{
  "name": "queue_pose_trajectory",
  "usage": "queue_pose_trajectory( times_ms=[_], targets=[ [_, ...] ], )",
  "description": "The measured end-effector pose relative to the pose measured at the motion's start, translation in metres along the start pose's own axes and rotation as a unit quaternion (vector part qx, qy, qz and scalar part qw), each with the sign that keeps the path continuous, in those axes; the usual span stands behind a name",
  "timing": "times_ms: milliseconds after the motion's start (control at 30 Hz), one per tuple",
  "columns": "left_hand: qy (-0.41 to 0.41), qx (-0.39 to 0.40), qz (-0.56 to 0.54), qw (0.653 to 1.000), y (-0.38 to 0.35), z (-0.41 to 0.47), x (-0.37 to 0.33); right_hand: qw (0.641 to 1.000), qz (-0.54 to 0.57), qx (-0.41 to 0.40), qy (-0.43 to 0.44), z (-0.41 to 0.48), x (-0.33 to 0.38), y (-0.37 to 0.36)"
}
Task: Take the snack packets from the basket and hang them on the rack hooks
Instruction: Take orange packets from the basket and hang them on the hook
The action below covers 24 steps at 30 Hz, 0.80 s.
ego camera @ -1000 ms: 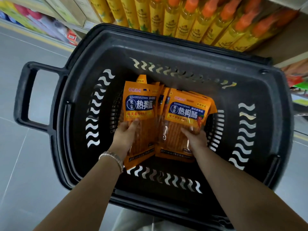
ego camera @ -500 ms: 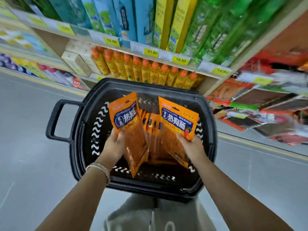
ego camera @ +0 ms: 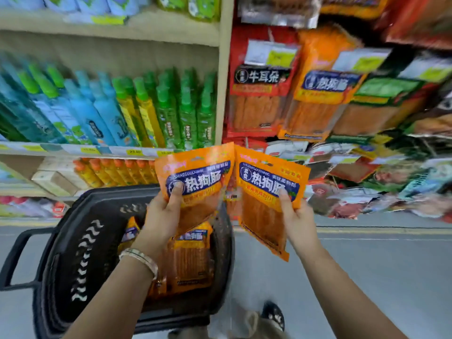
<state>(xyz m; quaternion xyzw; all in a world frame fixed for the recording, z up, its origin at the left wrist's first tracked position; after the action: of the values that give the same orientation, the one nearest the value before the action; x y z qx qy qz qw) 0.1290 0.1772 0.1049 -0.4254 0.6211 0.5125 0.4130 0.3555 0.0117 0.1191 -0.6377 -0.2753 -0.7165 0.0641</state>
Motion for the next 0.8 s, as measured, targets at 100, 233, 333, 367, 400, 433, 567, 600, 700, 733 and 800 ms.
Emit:
queue_pose_trajectory(
  times_ms=[100,233,333,367,400,433,567,600,700,733,800],
  targets=[
    [-0.083,-0.013,-0.019,0.996,-0.045,-0.02,-0.048,0.998,0.012,-0.015,0.062,0.034,0.015,0.049],
    [-0.181,-0.016,-0.041,0.983,-0.097,-0.044,-0.111,0.992,0.004,-0.035,0.125,0.084,0.034,0.115],
    [-0.2,-0.021,-0.077,0.977,-0.127,-0.059,-0.157,0.985,0.011,-0.07,0.158,0.119,0.058,0.156],
    [-0.203,-0.029,-0.094,0.974,-0.133,-0.063,-0.172,0.98,0.013,-0.084,0.18,0.128,0.069,0.168],
    [-0.205,-0.042,-0.106,0.972,-0.137,-0.064,-0.186,0.975,0.016,-0.096,0.199,0.137,0.081,0.179],
    [-0.203,-0.055,-0.121,0.97,-0.14,-0.066,-0.199,0.972,0.026,-0.107,0.21,0.145,0.091,0.189],
    [-0.204,-0.091,-0.201,0.954,-0.142,-0.067,-0.254,0.955,0.074,-0.139,0.253,0.175,0.139,0.22],
    [-0.205,-0.087,-0.217,0.95,-0.142,-0.066,-0.267,0.952,0.088,-0.138,0.259,0.181,0.152,0.224],
    [-0.211,-0.081,-0.237,0.945,-0.142,-0.061,-0.3,0.948,0.11,-0.119,0.275,0.195,0.186,0.226],
    [-0.219,-0.086,-0.234,0.943,-0.14,-0.058,-0.309,0.946,0.114,-0.117,0.281,0.2,0.197,0.225],
    [-0.23,-0.088,-0.234,0.941,-0.138,-0.054,-0.327,0.941,0.127,-0.12,0.289,0.212,0.217,0.224]
  ],
)
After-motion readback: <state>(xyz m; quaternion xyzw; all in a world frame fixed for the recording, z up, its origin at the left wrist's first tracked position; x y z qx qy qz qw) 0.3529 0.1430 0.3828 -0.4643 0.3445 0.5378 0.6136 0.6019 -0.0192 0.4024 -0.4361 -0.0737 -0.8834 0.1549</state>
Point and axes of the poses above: each hand's wrist, its own z-axis towards the middle knuckle, its own y-axis out of the back of the hand, x = y × z, the point moved 5 cm from there along z, towards the middle knuckle, and after that the axes turned 11 degrees about -x, right-handed, at the moved point
